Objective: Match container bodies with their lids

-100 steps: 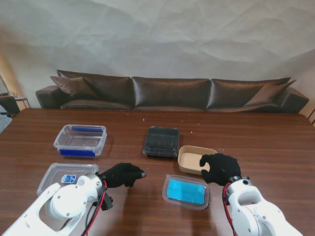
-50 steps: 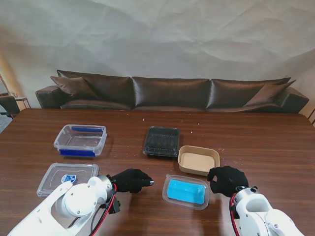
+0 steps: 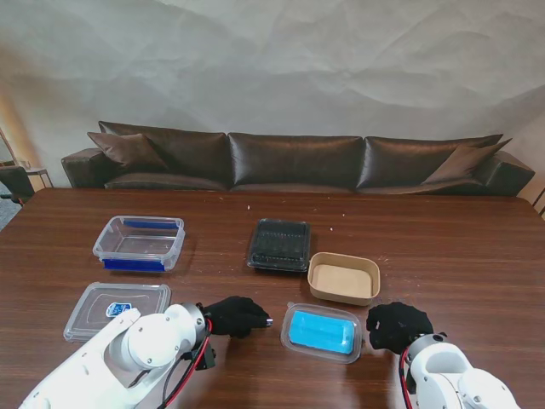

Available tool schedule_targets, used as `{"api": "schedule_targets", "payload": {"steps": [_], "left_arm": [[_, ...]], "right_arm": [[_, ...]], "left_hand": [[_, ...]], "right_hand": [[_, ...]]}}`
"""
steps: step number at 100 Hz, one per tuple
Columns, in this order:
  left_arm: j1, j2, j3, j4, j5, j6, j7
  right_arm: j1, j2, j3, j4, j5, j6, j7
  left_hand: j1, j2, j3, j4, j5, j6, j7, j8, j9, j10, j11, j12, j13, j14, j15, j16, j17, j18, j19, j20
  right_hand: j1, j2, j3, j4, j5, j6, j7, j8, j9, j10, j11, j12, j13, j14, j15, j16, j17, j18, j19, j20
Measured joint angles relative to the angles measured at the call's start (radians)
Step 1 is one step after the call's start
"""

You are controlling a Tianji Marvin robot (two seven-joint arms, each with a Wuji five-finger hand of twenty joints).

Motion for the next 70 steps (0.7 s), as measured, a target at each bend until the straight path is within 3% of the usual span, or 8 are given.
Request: {"api": "schedule_targets", "payload": {"steps": [42, 70], "left_arm": [[-0.058, -0.006, 0.07, 0.058, -0.045, 0.017, 0.003], [-0.067, -0.022, 0.09, 0.087, -0.09, 0.018, 0.035]], "right_arm": [[0.009, 0.005, -0.025, 0.029, 0.041, 0.046, 0.027], [0.022, 0.007, -0.059, 0.039, 0.114, 0.111, 0.023]], "left_hand": [[0.0, 0.0, 0.0, 0.0, -0.036, 0.003, -0.025, -0.04, 0.004, -0.005, 0.025, 0.012, 0.02, -0.006, 0.01, 0.0, 0.013, 0.001, 0.005, 0.0], [0.0, 0.0, 0.0, 0.0, -0.051, 0.049, -0.046, -0.086, 0.011, -0.009, 0.034, 0.014, 0.022, -0.007, 0.025, -0.001, 0.017, 0.002, 0.014, 0.0]], "right_hand": [[-0.001, 0.025, 0.01, 0.0, -0.045, 0.098, -0.074, -0.015, 0.0, 0.0, 0.0, 0.0, 0.0, -0.001, 0.0, 0.008, -0.002, -0.001, 0.001, 0.001], [-0.001, 0.05, 0.01, 0.009, -0.116, 0.195, -0.099, -0.03, 0.0, 0.0, 0.0, -0.014, 0.0, -0.001, 0.0, 0.009, -0.003, -0.001, 0.001, 0.001]]}}
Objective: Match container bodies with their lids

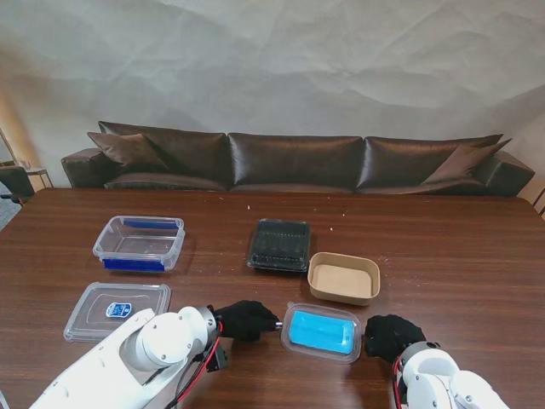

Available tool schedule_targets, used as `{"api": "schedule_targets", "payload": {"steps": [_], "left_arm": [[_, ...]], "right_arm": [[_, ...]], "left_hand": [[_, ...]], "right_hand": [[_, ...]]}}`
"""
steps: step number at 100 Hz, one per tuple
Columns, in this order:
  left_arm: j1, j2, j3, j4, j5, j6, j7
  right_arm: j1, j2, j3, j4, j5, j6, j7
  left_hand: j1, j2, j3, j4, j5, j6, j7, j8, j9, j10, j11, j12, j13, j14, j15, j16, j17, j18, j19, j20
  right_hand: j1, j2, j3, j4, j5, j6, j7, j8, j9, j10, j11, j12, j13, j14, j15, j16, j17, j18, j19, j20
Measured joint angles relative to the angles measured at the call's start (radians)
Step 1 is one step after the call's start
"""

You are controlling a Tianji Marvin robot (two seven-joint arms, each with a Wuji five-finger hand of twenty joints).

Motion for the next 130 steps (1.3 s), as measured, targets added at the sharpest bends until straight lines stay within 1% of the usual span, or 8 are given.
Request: {"api": "schedule_targets", "payload": {"steps": [11, 14, 27, 61, 79, 93, 118, 130], "left_arm": [[0.005, -0.007, -0.002, 0.006, -0.021, 0.0, 0.016], [0.006, -0.009, -0.002, 0.007, -0.022, 0.0, 0.018], [0.004, -0.012, 0.002, 0.012, -0.03, 0.0, 0.024], [-0.021, -0.024, 0.026, 0.04, -0.074, 0.002, 0.041], [-0.032, -0.029, 0.033, 0.05, -0.083, 0.005, 0.042], [-0.04, -0.033, 0.04, 0.059, -0.094, 0.007, 0.047], [-0.057, -0.047, 0.047, 0.086, -0.128, 0.003, 0.064], [-0.059, -0.052, 0.047, 0.092, -0.138, 0.002, 0.072]], "right_arm": [[0.013, 0.0, -0.013, 0.006, 0.012, 0.011, -0.003], [0.017, 0.0, -0.018, 0.009, 0.013, 0.015, -0.003], [0.034, 0.0, -0.035, 0.016, 0.038, 0.038, -0.007], [0.045, 0.0, -0.05, 0.02, 0.07, 0.069, -0.017], [0.045, -0.001, -0.05, 0.018, 0.089, 0.077, -0.021], [0.045, -0.001, -0.054, 0.018, 0.11, 0.081, -0.029], [0.046, -0.001, -0.06, 0.02, 0.155, 0.086, -0.045], [0.048, -0.002, -0.063, 0.022, 0.173, 0.091, -0.054]], "left_hand": [[0.0, 0.0, 0.0, 0.0, 0.0, 0.01, -0.003, -0.003, 0.001, -0.002, 0.015, 0.002, 0.007, 0.0, 0.021, 0.0, 0.006, 0.011, 0.022, 0.0], [0.0, 0.0, 0.0, 0.0, 0.0, 0.011, -0.003, -0.004, 0.001, -0.002, 0.016, 0.002, 0.007, 0.0, 0.025, 0.0, 0.006, 0.012, 0.026, 0.0], [0.001, 0.0, 0.0, 0.0, 0.0, 0.027, -0.003, -0.006, 0.004, -0.002, 0.028, 0.002, 0.022, 0.0, 0.038, 0.0, 0.015, 0.024, 0.049, -0.003], [0.001, 0.0, 0.0, 0.0, 0.001, 0.07, -0.003, -0.006, 0.039, -0.007, 0.042, 0.012, 0.052, 0.0, 0.062, -0.002, 0.045, 0.047, 0.083, -0.005], [0.002, 0.0, 0.0, 0.0, 0.015, 0.073, 0.003, -0.008, 0.056, -0.01, 0.053, 0.013, 0.075, 0.0, 0.072, -0.011, 0.069, 0.059, 0.091, -0.004], [0.002, 0.0, 0.0, 0.0, 0.028, 0.084, 0.015, -0.004, 0.069, -0.013, 0.066, 0.013, 0.096, 0.0, 0.075, -0.014, 0.087, 0.082, 0.093, -0.004], [0.017, 0.0, 0.001, 0.001, 0.054, 0.112, 0.048, 0.011, 0.093, -0.015, 0.079, 0.013, 0.124, 0.001, 0.083, -0.024, 0.11, 0.12, 0.092, -0.004], [0.021, 0.0, 0.001, 0.001, 0.061, 0.124, 0.049, 0.012, 0.106, -0.019, 0.08, 0.013, 0.13, 0.001, 0.084, -0.026, 0.118, 0.12, 0.091, -0.004]], "right_hand": [[0.0, 0.0, 0.0, 0.0, -0.003, 0.023, 0.006, 0.002, 0.0, 0.0, 0.0, -0.001, 0.0, 0.0, 0.0, 0.0, 0.0, 0.0, 0.0, 0.0], [0.0, 0.0, 0.0, 0.0, -0.028, 0.013, 0.012, 0.002, 0.0, 0.0, 0.0, -0.001, 0.0, 0.0, 0.0, 0.0, -0.001, 0.0, 0.0, 0.0], [0.0, 0.0, 0.0, 0.0, -0.062, 0.052, 0.035, 0.014, 0.0, 0.0, -0.001, -0.002, 0.0, 0.0, 0.0, 0.0, -0.001, 0.0, 0.001, 0.0], [0.0, 0.011, -0.002, 0.0, -0.096, 0.064, 0.073, 0.029, 0.0, 0.0, -0.002, -0.005, 0.0, 0.0, 0.0, 0.0, -0.003, 0.0, 0.001, 0.0], [0.0, 0.011, -0.003, 0.0, -0.106, 0.079, 0.075, 0.029, 0.0, 0.0, -0.002, -0.005, 0.0, 0.0, 0.0, 0.0, -0.003, 0.0, 0.001, 0.0], [0.0, 0.012, -0.003, 0.0, -0.118, 0.106, 0.076, 0.029, 0.0, 0.0, -0.002, -0.005, 0.0, 0.0, 0.0, 0.0, -0.004, 0.0, 0.001, 0.0], [0.0, 0.014, -0.004, 0.0, -0.135, 0.177, 0.074, 0.027, 0.0, 0.0, -0.003, -0.005, 0.0, 0.0, 0.0, 0.0, -0.004, 0.0, 0.001, 0.0], [0.0, 0.015, -0.004, 0.0, -0.137, 0.198, 0.075, 0.027, 0.0, 0.0, -0.003, -0.005, 0.0, 0.0, 0.0, 0.0, -0.005, 0.0, 0.001, 0.0]]}}
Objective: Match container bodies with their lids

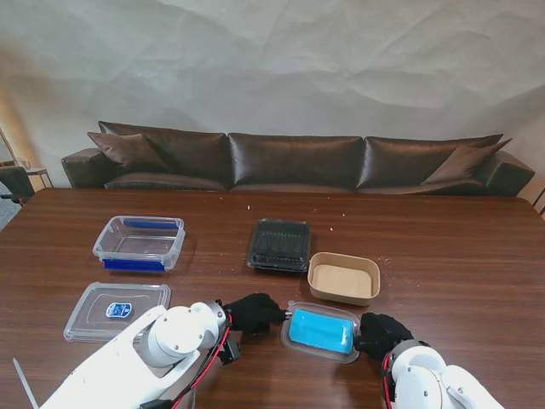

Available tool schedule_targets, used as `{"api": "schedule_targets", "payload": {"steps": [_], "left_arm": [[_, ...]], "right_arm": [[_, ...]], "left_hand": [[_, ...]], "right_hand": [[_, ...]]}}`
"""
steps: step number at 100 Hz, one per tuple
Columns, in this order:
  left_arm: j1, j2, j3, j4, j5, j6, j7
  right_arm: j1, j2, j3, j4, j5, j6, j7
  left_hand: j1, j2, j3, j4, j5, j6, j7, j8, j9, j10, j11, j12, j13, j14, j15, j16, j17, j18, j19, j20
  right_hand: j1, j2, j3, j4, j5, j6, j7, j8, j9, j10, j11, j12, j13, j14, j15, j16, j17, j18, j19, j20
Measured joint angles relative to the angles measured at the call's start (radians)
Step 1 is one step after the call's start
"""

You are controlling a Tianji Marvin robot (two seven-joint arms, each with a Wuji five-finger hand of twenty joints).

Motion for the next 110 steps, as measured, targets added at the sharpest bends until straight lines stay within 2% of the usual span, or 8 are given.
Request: {"api": "schedule_targets", "payload": {"steps": [24, 37, 57, 83, 92, 110], "left_arm": [[-0.001, -0.002, -0.002, 0.003, -0.001, -0.001, -0.001], [0.003, -0.002, -0.007, 0.006, 0.002, -0.016, 0.002], [0.012, -0.005, -0.012, 0.013, 0.007, -0.042, 0.022], [0.03, -0.012, -0.024, 0.012, 0.011, -0.055, 0.054], [0.042, -0.014, -0.034, 0.007, 0.017, -0.057, 0.06], [0.071, -0.012, -0.057, -0.012, 0.033, -0.06, 0.069]], "right_arm": [[-0.001, -0.001, 0.001, -0.003, 0.014, 0.006, 0.001], [-0.001, -0.002, 0.001, -0.003, 0.068, 0.013, -0.016], [-0.002, -0.009, 0.001, -0.001, 0.107, 0.017, -0.036], [-0.007, -0.015, 0.004, -0.001, 0.138, 0.017, -0.053], [-0.013, -0.019, 0.007, -0.001, 0.15, 0.013, -0.064], [-0.032, -0.029, 0.02, -0.004, 0.18, -0.002, -0.084]], "left_hand": [[0.0, 0.0, 0.0, 0.0, 0.018, 0.001, 0.0, -0.002, 0.015, -0.002, 0.002, 0.0, 0.022, -0.001, 0.0, -0.011, 0.021, 0.0, 0.0, 0.0], [0.0, 0.0, 0.0, 0.0, 0.028, 0.012, 0.006, 0.003, 0.037, -0.01, 0.01, 0.0, 0.044, -0.005, 0.004, -0.021, 0.046, 0.0, 0.0, 0.0], [0.0, 0.0, 0.0, 0.0, 0.059, 0.022, 0.019, 0.008, 0.074, -0.022, 0.014, 0.0, 0.082, -0.013, 0.007, -0.033, 0.099, 0.0, 0.0, 0.001], [0.0, 0.0, 0.0, 0.0, 0.071, 0.034, 0.024, 0.015, 0.087, -0.027, 0.023, 0.0, 0.1, -0.017, 0.012, -0.037, 0.119, 0.0, 0.0, 0.001], [0.0, 0.0, 0.0, 0.0, 0.071, 0.036, 0.024, 0.015, 0.087, -0.03, 0.023, 0.0, 0.1, -0.023, 0.012, -0.037, 0.119, -0.017, 0.0, 0.001], [0.0, 0.0, 0.0, 0.0, 0.071, 0.035, 0.024, 0.015, 0.087, -0.032, 0.023, 0.0, 0.1, -0.026, 0.012, -0.038, 0.117, -0.023, 0.0, 0.0]], "right_hand": [[0.0, 0.001, 0.0, 0.0, -0.002, 0.009, -0.015, -0.004, 0.0, 0.0, -0.001, 0.0, 0.0, 0.0, 0.0, 0.0, 0.0, 0.0, 0.0, 0.0], [0.0, 0.001, -0.001, 0.0, -0.002, 0.033, -0.029, -0.005, 0.0, 0.0, -0.01, -0.001, 0.0, 0.0, 0.0, 0.0, -0.001, 0.0, 0.0, 0.0], [0.0, 0.001, -0.001, 0.0, -0.002, 0.055, -0.03, -0.005, 0.0, 0.0, -0.011, -0.007, 0.0, 0.0, 0.0, 0.0, -0.001, 0.0, 0.0, 0.0], [0.0, 0.001, -0.001, 0.0, -0.002, 0.057, -0.03, -0.005, 0.0, 0.0, -0.011, -0.007, 0.0, 0.0, 0.0, 0.0, -0.001, 0.001, 0.0, 0.0], [0.0, 0.001, -0.001, 0.0, -0.002, 0.057, -0.03, -0.005, 0.0, 0.0, -0.011, -0.007, 0.0, 0.0, 0.0, -0.001, -0.001, 0.001, 0.0, 0.0], [0.0, 0.001, -0.001, 0.0, -0.002, 0.032, -0.03, -0.005, 0.0, 0.0, -0.011, -0.007, 0.0, 0.0, 0.001, -0.001, -0.001, 0.002, 0.0, 0.0]]}}
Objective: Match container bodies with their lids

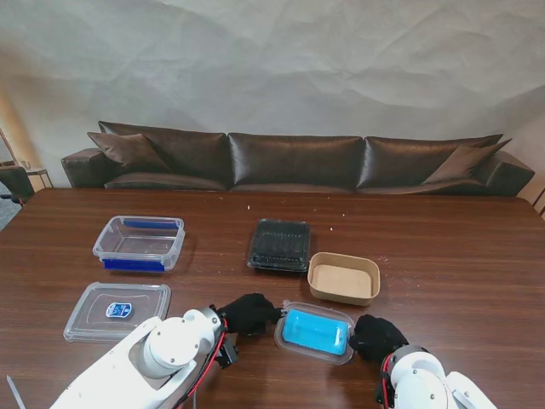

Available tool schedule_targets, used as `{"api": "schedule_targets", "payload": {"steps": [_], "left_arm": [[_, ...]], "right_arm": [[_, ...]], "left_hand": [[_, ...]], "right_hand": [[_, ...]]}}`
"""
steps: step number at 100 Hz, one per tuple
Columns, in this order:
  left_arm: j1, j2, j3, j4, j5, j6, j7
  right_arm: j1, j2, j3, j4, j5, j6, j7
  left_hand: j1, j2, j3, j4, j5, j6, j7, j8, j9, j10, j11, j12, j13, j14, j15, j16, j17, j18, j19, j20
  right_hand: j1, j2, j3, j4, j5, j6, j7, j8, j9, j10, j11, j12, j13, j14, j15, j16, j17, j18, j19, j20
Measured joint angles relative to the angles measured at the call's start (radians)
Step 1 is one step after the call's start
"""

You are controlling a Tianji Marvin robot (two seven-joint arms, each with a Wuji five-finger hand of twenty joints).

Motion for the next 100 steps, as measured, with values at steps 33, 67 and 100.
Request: {"api": "schedule_targets", "payload": {"steps": [33, 67, 100], "left_arm": [[0.035, 0.003, -0.018, -0.018, 0.02, -0.023, 0.026], [0.078, 0.006, -0.043, -0.044, 0.045, -0.039, 0.051], [0.088, 0.006, -0.046, -0.044, 0.046, -0.063, 0.075]], "right_arm": [[-0.025, -0.013, 0.007, 0.001, 0.03, -0.027, -0.05], [-0.041, -0.028, 0.012, -0.001, 0.038, -0.046, -0.106], [-0.041, -0.033, 0.019, -0.005, 0.042, -0.054, -0.125]], "left_hand": [[0.0, 0.0, 0.0, 0.0, 0.0, 0.0, 0.0, 0.0, 0.0, 0.0, 0.0, 0.0, 0.0, 0.0, 0.0, 0.0, -0.004, 0.0, 0.001, -0.006], [0.0, 0.0, 0.0, 0.0, 0.0, -0.009, 0.0, 0.0, 0.0, 0.0, 0.0, 0.0, -0.003, 0.0, 0.0, 0.0, -0.017, 0.002, 0.002, -0.012], [0.0, 0.0, 0.0, 0.0, 0.0, -0.013, 0.0, 0.0, -0.002, -0.001, -0.003, 0.0, -0.006, 0.0, 0.0, 0.0, -0.028, 0.005, 0.002, -0.014]], "right_hand": [[0.001, 0.0, 0.0, 0.0, 0.038, -0.015, 0.02, 0.012, 0.0, 0.0, 0.0, 0.0, 0.0, 0.0, 0.002, -0.001, 0.0, 0.009, 0.0, 0.0], [0.001, 0.0, 0.0, 0.0, 0.057, -0.056, 0.038, 0.019, 0.0, 0.0, 0.0, 0.0, 0.0, 0.0, 0.003, -0.009, 0.0, 0.021, 0.0, 0.0], [0.001, 0.0, 0.0, 0.0, 0.068, -0.069, 0.04, 0.019, 0.0, 0.0, 0.0, 0.0, 0.0, 0.001, 0.004, -0.011, 0.0, 0.026, 0.0, 0.0]]}}
